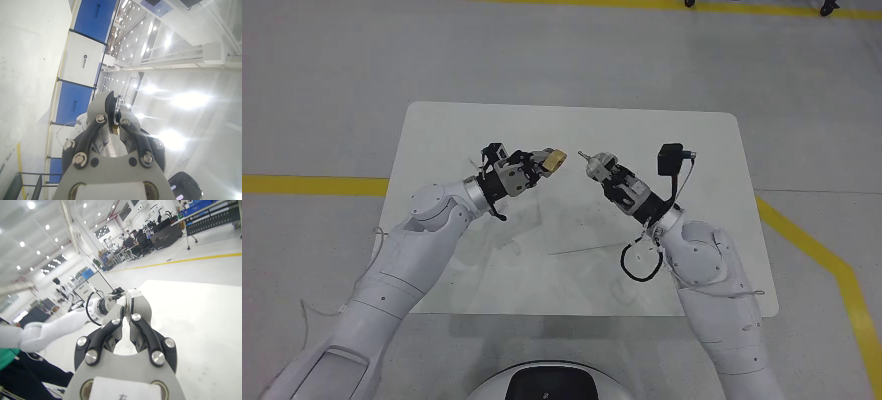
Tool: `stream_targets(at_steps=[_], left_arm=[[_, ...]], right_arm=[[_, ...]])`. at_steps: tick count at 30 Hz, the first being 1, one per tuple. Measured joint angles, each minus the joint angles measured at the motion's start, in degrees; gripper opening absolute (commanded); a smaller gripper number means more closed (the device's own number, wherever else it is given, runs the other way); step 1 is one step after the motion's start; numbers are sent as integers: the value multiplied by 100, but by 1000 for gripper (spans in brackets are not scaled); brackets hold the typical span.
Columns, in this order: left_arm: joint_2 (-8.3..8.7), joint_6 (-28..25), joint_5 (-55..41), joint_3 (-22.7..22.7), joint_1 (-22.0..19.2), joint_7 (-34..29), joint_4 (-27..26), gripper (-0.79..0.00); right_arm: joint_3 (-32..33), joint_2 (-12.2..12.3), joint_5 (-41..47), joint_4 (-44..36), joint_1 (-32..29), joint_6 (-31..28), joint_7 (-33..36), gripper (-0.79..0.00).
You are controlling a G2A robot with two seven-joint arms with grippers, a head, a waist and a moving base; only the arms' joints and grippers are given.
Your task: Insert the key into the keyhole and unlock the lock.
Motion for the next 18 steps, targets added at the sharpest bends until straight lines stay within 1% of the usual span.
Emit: stream_targets(at_steps=[3,4,7,10,12,16,18], left_arm=[[-19,71,18,20,-66,-36,55,-785],[-25,115,37,30,-97,-58,71,-785],[-30,255,166,55,-179,-100,106,-785],[-24,379,297,48,-245,-144,142,-785],[-18,419,322,18,-265,-176,167,-785],[-12,510,339,-35,-274,-225,220,-785],[-12,574,339,-44,-279,-259,231,-785]], right_arm=[[4,55,-1395,-382,25,-493,-190,-785],[11,79,-2075,-538,13,-562,-257,-785],[-93,113,-3660,-870,-76,-349,-471,-785],[-213,152,-4872,-1099,-125,-321,-751,-785],[-245,183,-5521,-1188,-135,-363,-963,-785],[-365,250,-7020,-1401,-190,-138,-1347,-785],[-457,277,-7684,-1532,-204,-31,-1342,-785]])
